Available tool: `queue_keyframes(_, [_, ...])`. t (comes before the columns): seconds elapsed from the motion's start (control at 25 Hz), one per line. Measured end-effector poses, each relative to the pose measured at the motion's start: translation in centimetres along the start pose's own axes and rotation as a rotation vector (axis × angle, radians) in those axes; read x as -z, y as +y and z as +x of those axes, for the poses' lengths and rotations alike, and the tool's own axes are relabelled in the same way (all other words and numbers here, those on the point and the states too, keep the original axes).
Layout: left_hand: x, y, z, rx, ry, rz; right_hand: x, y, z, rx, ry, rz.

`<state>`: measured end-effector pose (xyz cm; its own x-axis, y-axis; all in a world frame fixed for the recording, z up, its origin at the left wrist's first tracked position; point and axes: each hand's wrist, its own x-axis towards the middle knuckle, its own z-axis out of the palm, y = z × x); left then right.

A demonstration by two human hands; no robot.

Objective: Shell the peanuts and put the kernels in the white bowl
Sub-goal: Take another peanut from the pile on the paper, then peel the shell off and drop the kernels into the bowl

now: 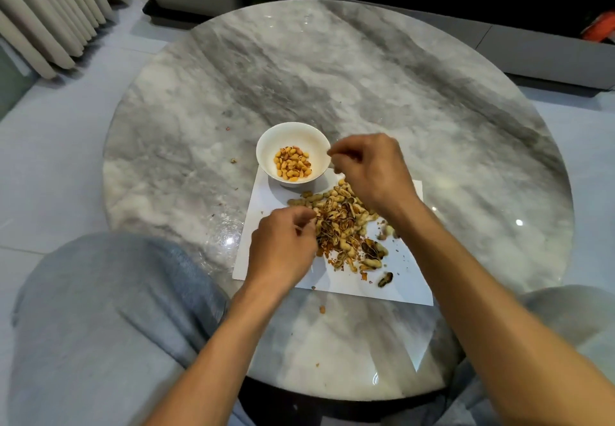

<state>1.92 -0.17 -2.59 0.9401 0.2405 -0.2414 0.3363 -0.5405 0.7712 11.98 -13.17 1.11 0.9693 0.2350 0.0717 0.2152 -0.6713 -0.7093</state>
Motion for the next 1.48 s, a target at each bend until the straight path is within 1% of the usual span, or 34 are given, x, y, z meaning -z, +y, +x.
queue_keyframes(0.08, [-1.5, -0.5, -0.2, -0.287, -0.012, 0.252, 0.3, 2.6, -4.4, -0.074, 0.088, -0.051])
queue_keyframes(0.12, [-2.3, -0.6, -0.2, -0.382, -0.036, 0.350, 0.4, 3.8, -6.5, -0.103, 0.087, -0.088])
queue_keyframes(0.2, [-3.7, -0.8, -0.3, -0.476, -0.089, 0.489, 0.1, 5.8, -9.3, -0.103, 0.006, -0.195])
queue_keyframes(0.28, [-4.2, -1.3, -0.7, -0.510, -0.129, 0.525, -0.4, 6.8, -10.3, -0.076, -0.122, -0.301])
queue_keyframes(0.32, [-4.0, -1.7, -1.0, -0.517, -0.126, 0.515, -0.7, 6.8, -10.6, -0.073, -0.164, -0.333])
queue_keyframes(0.36, [-3.9, -1.9, -1.2, -0.518, -0.114, 0.499, -0.8, 6.7, -11.0, -0.065, -0.166, -0.354])
queue_keyframes(0.48, [-3.7, -2.0, -1.2, -0.506, -0.020, 0.468, -0.9, 6.8, -11.4, -0.047, -0.014, -0.336])
queue_keyframes(0.52, [-3.8, -1.9, -1.0, -0.497, -0.004, 0.460, -1.1, 6.9, -10.9, -0.033, 0.005, -0.326])
queue_keyframes(0.64, [-3.9, -1.9, -0.9, -0.480, -0.010, 0.490, -1.8, 7.1, -9.2, 0.003, -0.072, -0.380])
queue_keyframes(0.72, [-3.8, -2.1, -0.8, -0.463, 0.004, 0.499, -1.9, 7.4, -9.4, 0.019, -0.047, -0.415])
queue_keyframes(0.88, [-3.5, -2.0, -0.3, -0.463, 0.072, 0.425, -1.6, 7.7, -10.1, -0.021, 0.018, -0.430])
queue_keyframes(1.0, [-3.8, -1.9, -0.5, -0.527, 0.145, 0.378, -1.3, 7.8, -9.9, -0.099, 0.012, -0.336])
queue_keyframes(1.08, [-4.5, -1.4, -0.3, -0.567, 0.137, 0.354, -1.0, 7.8, -10.3, -0.149, 0.004, -0.246])
queue_keyframes(1.2, [-5.7, -1.0, 0.6, -0.571, 0.106, 0.386, -0.6, 7.7, -10.5, -0.160, 0.018, -0.230])
queue_keyframes(1.36, [-6.2, -1.1, 1.2, -0.467, 0.036, 0.364, -0.6, 7.8, -10.5, -0.185, 0.022, -0.239])
queue_keyframes(1.44, [-6.1, -1.1, 1.2, -0.445, 0.032, 0.311, -0.7, 7.5, -10.6, -0.206, 0.072, -0.206])
queue_keyframes(1.48, [-6.0, -0.9, 1.1, -0.432, 0.035, 0.258, -0.6, 7.2, -10.6, -0.228, 0.111, -0.146])
